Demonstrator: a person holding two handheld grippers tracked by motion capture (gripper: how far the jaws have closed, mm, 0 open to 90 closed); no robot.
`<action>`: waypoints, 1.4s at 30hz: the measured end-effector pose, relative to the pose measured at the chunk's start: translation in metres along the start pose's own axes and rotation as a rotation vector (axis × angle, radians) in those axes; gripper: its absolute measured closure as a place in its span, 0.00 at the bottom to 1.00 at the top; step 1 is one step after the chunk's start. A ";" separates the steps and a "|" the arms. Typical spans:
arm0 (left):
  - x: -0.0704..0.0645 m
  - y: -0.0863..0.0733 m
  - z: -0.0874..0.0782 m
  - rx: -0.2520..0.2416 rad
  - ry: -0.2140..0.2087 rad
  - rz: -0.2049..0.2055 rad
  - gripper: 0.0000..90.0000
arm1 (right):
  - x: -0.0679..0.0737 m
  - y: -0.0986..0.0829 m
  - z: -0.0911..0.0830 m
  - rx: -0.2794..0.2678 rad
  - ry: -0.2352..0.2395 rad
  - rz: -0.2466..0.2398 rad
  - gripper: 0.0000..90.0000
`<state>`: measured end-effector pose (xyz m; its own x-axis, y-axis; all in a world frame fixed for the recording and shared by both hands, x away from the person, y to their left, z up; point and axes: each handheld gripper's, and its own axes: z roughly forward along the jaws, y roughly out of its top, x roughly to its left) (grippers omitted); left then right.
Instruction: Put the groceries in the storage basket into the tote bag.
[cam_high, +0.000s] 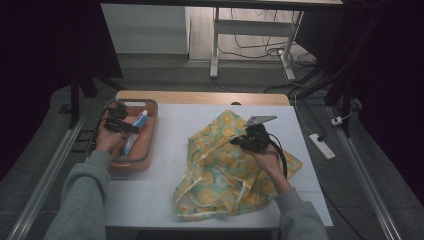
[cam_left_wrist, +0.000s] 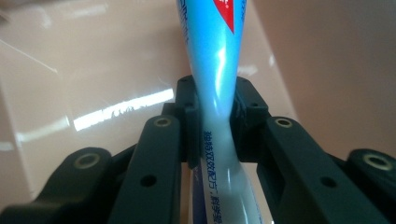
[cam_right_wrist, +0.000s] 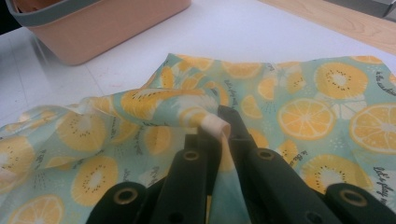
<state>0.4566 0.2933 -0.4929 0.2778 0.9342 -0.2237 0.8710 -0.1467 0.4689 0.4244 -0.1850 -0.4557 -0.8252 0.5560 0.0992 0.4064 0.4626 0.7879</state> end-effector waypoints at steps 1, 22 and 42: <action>0.000 -0.001 -0.006 -0.024 -0.012 0.001 0.83 | 0.000 0.000 0.000 0.000 0.000 0.000 0.98; -0.009 -0.020 -0.087 -0.368 -0.164 0.035 0.83 | 0.003 0.001 0.002 0.004 0.000 -0.006 0.98; -0.056 -0.031 -0.109 -0.492 -0.282 0.144 0.83 | 0.002 0.001 0.001 0.002 -0.004 -0.006 0.98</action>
<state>0.3696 0.2809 -0.4016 0.5358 0.7833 -0.3154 0.5442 -0.0347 0.8382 0.4232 -0.1823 -0.4554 -0.8261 0.5561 0.0915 0.4020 0.4676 0.7873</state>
